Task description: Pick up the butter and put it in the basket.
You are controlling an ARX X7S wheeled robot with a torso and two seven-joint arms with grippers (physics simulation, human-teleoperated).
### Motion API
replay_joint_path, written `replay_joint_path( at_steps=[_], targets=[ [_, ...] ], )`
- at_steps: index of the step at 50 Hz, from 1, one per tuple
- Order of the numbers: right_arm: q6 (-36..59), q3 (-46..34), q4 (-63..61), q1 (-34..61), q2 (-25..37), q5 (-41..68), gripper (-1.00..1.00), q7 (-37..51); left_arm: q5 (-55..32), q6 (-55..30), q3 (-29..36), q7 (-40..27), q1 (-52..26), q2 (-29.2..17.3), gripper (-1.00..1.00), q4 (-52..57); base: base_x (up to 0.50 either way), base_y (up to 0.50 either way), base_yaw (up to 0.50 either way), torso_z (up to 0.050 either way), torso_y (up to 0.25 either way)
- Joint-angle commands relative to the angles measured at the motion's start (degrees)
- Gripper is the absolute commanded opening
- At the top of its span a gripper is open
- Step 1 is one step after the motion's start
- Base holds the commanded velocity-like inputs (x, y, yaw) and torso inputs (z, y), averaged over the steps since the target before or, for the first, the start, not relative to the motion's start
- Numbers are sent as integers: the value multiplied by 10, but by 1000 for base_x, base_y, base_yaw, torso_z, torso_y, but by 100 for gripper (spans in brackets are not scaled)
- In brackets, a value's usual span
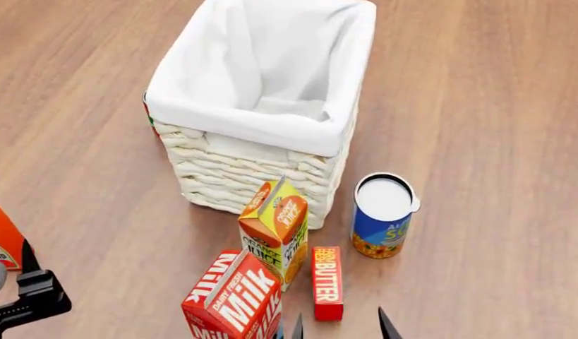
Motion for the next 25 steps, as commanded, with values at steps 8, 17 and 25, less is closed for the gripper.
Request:
replay_joint_path(
  at_steps=[8,17,25],
  targets=[
    [87,16,-9,24,-13,9,100,-4,-6,-15,-6,27,25,3,100,40,0,0,0,0,0],
    [115,9,-6,39,-10,18,100,-11,-11,-18,-7,23,28,1,100,47,0,0,0,0,0],
    [123,10,-2,47,-6,36,100,-21,-14,-19,-6,21,30,0,100,53,0,0,0,0,0]
  ],
)
